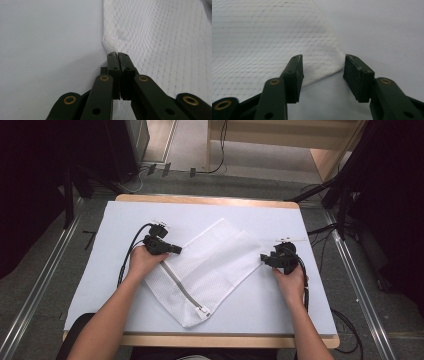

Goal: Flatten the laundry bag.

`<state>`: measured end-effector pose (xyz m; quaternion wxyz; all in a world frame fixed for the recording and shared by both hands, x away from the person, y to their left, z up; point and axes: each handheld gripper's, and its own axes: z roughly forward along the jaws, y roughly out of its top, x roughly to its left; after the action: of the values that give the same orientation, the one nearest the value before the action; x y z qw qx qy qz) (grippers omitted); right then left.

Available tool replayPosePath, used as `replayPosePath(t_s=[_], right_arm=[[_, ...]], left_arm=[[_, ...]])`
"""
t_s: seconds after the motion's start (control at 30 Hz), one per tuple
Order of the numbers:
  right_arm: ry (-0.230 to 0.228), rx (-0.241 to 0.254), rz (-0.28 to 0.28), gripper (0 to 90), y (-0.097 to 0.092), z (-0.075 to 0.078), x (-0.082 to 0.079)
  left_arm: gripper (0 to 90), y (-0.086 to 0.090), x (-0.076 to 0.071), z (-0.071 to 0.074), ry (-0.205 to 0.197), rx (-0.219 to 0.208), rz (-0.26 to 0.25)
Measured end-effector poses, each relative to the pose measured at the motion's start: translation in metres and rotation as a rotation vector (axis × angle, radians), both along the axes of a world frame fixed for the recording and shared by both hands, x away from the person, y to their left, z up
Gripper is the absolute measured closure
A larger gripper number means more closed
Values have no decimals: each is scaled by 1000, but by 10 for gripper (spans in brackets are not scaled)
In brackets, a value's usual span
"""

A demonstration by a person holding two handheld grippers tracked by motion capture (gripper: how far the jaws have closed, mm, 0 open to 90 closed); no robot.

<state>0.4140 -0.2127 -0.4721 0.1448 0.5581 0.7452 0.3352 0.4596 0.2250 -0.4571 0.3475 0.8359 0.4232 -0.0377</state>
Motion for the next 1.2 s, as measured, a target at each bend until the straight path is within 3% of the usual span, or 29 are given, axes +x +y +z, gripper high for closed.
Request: replayPosePath(t_s=[0.13, 0.2, 0.53, 0.9, 1.2], right_arm=[[-5, -42, 0, 823, 5, 1, 7], [20, -8, -1, 888, 3, 2, 11], [33, 29, 16, 900, 1, 7, 17], [43, 26, 30, 900, 6, 6, 30], [41, 19, 50, 900, 11, 7, 49]], left_arm=[[900, 3, -2, 1, -4, -2, 13], [900, 8, -3, 3, -9, -10, 28], [900, 33, -6, 5, 1, -55, 120], [899, 37, -19, 3, 13, -53, 113], [897, 37, -40, 4, 21, -62, 118]])
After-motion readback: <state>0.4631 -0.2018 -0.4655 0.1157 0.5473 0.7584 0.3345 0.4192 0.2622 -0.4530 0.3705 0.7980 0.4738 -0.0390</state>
